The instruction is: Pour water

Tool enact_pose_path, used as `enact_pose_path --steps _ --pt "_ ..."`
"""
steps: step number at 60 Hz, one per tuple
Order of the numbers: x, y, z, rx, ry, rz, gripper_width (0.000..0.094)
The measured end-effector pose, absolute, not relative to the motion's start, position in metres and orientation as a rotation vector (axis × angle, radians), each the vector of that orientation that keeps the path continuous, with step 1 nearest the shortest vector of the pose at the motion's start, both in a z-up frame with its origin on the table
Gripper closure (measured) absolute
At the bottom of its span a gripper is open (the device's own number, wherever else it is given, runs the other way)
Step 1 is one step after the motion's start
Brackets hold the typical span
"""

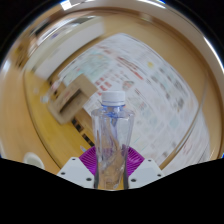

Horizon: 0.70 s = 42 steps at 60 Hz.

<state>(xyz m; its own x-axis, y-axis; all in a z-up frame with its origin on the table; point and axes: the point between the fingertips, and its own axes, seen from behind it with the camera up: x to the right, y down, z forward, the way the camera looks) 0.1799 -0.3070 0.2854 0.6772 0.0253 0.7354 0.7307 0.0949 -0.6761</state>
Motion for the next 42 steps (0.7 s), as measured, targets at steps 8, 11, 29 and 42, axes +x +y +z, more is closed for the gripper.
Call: enact_pose_path --steps 8,11,29,42 --pt "0.195 -0.314 0.266 -1.559 -0.332 -0.231 0.0612" --pt "0.216 -0.311 0.250 -1.629 -0.260 -0.134 0.0612" --pt "0.237 -0.298 0.080 -1.864 -0.119 0.017 0.0612" --pt "0.242 -0.303 0.039 -1.830 -0.108 0.016 0.0581"
